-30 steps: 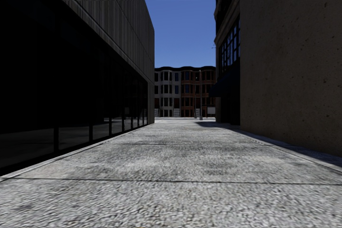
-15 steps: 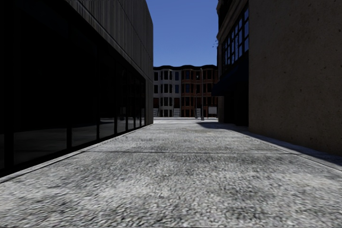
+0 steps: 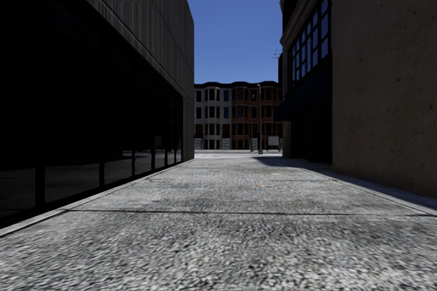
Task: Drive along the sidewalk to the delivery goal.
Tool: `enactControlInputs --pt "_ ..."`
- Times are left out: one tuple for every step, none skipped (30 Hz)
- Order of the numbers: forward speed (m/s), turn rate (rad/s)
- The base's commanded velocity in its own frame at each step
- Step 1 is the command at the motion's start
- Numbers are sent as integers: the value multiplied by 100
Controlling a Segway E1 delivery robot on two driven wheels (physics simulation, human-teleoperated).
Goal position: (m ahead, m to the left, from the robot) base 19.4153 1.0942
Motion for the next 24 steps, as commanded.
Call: enactControlInputs --pt "200 0" --pt "200 0" --pt "200 0" --pt "200 0" --pt "200 0" --pt "200 0" --pt "200 0" --pt "200 0" --pt "200 0" --pt "200 0" --pt "200 0" --pt "200 0" --pt "200 0" --pt "200 0" --pt "200 0" --pt "200 0" --pt "200 0" --pt "200 0" --pt "200 0" --pt "200 0" --pt "200 0" --pt "200 0" --pt "200 0" --pt "200 0"
